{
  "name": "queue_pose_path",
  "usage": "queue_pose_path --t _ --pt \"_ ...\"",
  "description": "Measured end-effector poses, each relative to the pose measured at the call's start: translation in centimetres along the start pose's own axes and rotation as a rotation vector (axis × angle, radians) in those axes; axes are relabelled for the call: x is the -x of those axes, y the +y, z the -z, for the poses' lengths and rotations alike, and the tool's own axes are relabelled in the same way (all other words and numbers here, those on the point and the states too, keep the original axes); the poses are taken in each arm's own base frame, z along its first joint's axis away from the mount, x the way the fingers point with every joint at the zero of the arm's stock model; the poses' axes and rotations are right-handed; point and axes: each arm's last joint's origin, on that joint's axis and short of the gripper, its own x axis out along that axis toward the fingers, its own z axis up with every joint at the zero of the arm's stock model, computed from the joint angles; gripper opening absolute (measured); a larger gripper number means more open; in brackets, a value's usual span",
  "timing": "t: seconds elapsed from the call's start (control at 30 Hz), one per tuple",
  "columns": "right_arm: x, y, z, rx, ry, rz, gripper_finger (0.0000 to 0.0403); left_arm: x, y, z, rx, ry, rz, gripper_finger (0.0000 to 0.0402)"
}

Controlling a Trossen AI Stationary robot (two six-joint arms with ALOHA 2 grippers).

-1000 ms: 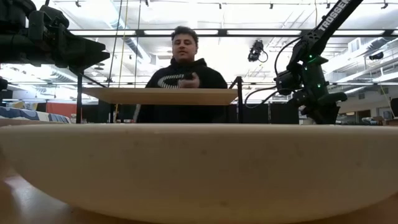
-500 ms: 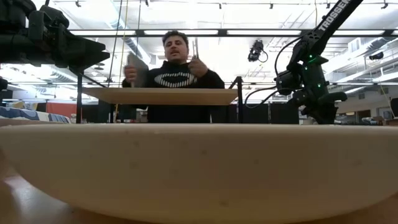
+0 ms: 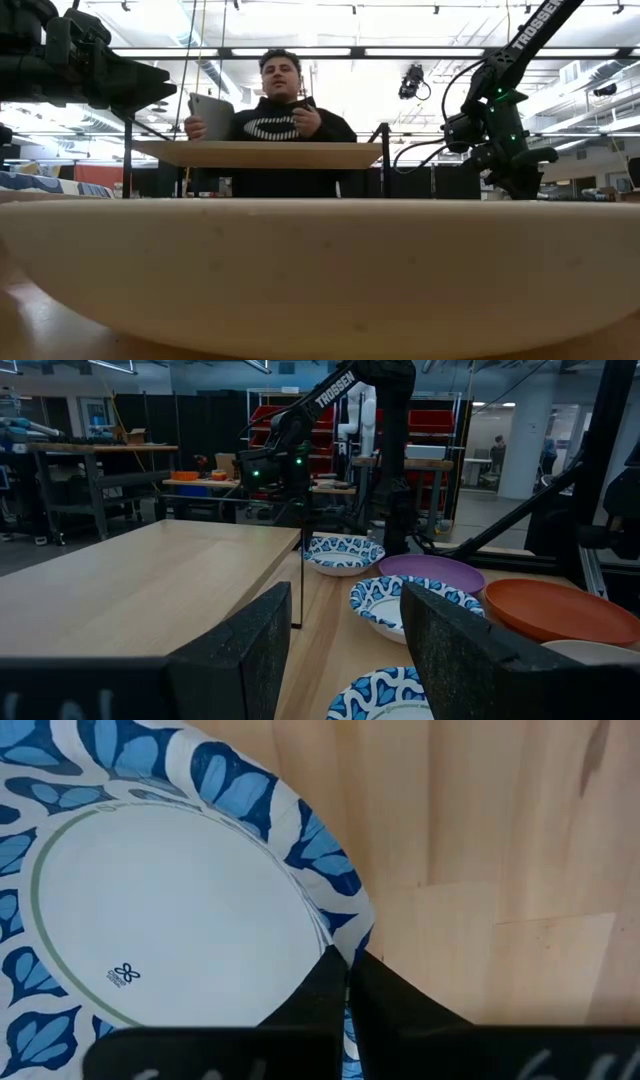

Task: Place and stack plates onto a shelf
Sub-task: Put the top right white patterned bowl on the shelf

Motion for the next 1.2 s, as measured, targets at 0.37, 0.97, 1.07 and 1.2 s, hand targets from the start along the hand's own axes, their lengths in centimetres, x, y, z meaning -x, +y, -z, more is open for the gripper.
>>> queue_pose_path --t 0.37,0.97,1.07,1.2 --pt "0.3 -0.1 0.1 -0.003 0.024 0.015 0.0012 0.0 0.0 0.0 0.0 0.0 0.0 0.0196" --pt "7.7 -1.6 -1.2 -0.061 -0.051 0.086 0.0012 0.0 0.0 0.0 0.0 0.0 0.0 0.0196" --pt "9.1 -1.8 -1.3 -0.069 -0.065 0.099 0.0012 0.0 0.0 0.0 0.0 0.001 0.0 0.0196" --pt "10.9 -1.9 -1.4 -0.112 -0.094 0.121 0.0012 0.0 0.0 0.0 0.0 0.0 0.0 0.0196"
